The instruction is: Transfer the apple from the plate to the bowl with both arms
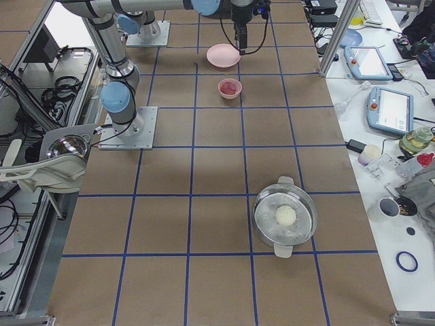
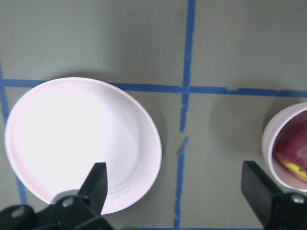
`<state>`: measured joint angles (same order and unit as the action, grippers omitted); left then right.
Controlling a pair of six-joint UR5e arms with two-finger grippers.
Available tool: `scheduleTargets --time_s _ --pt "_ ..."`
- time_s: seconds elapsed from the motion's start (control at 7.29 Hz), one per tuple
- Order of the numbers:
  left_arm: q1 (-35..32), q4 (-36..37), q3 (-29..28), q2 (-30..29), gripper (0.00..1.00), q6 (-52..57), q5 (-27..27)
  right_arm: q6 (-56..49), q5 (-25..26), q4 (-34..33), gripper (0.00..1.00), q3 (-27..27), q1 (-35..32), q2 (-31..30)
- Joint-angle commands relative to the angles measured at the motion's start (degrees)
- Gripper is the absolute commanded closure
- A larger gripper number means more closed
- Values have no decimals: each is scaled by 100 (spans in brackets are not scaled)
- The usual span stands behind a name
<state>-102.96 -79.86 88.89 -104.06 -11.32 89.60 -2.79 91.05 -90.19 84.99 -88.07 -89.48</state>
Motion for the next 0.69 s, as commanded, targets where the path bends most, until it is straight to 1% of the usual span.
scheduleTargets --time_s 0.0,0.14,0.27,0.55 --pt "749 -399 14 752 0 936 75 6 0 10 0 0 9 0" --pt "952 -390 14 938 0 1347 58 6 0 10 0 0 9 0" --pt "1032 -399 6 1105 0 1508 66 15 9 10 0 0 0 0" --pt "1094 -452 6 1203 0 1527 5 50 0 10 0 9 -9 0"
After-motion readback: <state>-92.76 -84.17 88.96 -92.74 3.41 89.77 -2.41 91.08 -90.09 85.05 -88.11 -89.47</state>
